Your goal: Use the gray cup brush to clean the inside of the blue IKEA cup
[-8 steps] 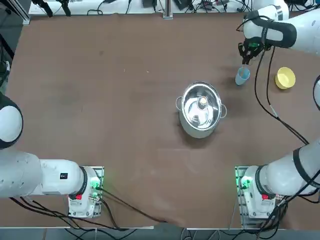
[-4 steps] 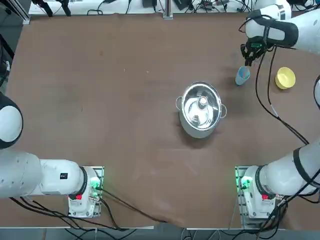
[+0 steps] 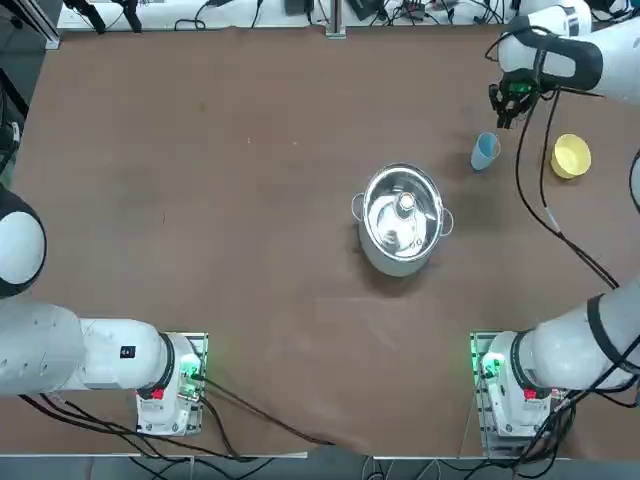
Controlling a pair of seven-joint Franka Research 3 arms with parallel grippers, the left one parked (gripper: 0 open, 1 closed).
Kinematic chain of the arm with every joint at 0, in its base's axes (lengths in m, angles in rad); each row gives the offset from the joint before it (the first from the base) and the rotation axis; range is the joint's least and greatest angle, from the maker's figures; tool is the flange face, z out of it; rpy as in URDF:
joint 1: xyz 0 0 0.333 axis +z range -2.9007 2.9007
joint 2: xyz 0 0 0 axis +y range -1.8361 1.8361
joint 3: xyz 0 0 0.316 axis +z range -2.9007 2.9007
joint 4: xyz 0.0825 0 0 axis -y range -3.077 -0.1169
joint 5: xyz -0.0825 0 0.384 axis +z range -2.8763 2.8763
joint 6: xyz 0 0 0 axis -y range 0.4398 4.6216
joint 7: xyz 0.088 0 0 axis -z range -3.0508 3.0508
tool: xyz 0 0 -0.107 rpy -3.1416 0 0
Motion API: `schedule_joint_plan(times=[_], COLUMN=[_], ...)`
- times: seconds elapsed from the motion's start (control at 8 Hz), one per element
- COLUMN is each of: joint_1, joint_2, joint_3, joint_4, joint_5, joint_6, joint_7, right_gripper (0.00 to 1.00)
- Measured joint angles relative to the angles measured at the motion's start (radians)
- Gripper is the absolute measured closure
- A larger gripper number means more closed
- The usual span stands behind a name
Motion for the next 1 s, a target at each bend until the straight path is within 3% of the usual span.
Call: schedule_joint_plan(times=[1.0], joint_1=[0.039], joint_2=[0.042], joint_3=[0.020], joint_4=[0.053], joint_5=[-0.001], joint_6=[0.001], joint_7=[0.112], right_gripper=[0.96])
